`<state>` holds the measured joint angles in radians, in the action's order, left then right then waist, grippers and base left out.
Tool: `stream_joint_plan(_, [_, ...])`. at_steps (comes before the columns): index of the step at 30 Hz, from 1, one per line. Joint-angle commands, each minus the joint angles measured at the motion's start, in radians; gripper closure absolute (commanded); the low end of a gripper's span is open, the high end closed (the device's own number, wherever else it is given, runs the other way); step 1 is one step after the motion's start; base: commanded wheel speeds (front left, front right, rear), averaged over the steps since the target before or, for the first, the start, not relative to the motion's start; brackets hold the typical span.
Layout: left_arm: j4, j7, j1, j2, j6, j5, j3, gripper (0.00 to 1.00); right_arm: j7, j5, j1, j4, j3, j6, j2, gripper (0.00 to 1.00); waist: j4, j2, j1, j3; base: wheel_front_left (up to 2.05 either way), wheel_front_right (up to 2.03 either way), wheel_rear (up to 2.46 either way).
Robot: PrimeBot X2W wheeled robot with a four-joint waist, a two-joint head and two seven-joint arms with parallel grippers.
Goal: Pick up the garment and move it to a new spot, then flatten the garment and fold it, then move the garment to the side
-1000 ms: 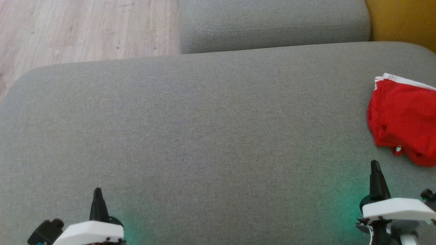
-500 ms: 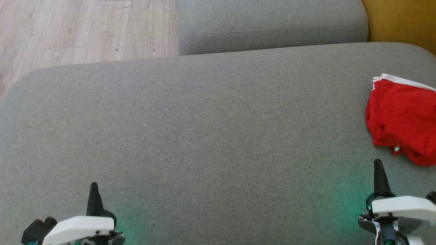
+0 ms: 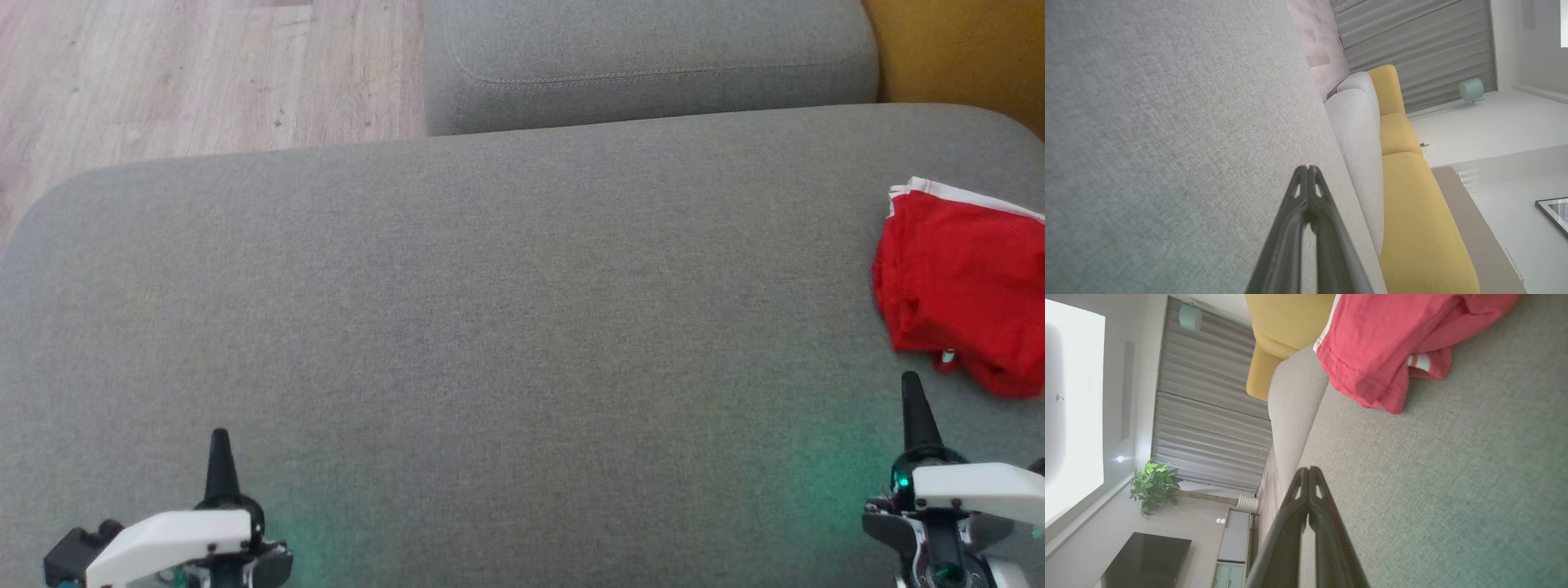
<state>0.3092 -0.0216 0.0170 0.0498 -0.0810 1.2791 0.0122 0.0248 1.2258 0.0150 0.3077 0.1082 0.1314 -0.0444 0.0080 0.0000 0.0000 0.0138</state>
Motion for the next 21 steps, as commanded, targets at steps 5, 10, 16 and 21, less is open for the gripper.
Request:
stream_joint_plan(5, [-0.042,-0.02,0.058,0.005,-0.014,0.074,0.048,1.0,0.022,0.087,0.065,-0.043,-0.009,-0.001,-0.005,1.0,-0.001,0.0,0.0,-0.002,0.0,0.0,0.0])
stream_joint_plan(10, [-0.046,-0.034,0.065,0.005,-0.022,0.13,0.058,1.0,0.037,0.151,0.071,-0.047,-0.005,-0.001,-0.005,1.0,-0.003,0.0,0.0,-0.004,0.0,0.0,0.0])
stream_joint_plan(16, [-0.052,-0.052,0.073,0.005,-0.031,0.198,0.071,1.0,0.054,0.227,0.078,-0.053,-0.002,-0.001,-0.005,1.0,-0.005,0.0,0.0,-0.006,0.0,0.0,0.0])
stream_joint_plan(21, [-0.057,-0.066,0.08,0.005,-0.039,0.254,0.081,1.0,0.068,0.291,0.084,-0.057,0.001,-0.001,-0.006,1.0,-0.006,0.0,0.0,-0.008,0.0,0.0,0.0])
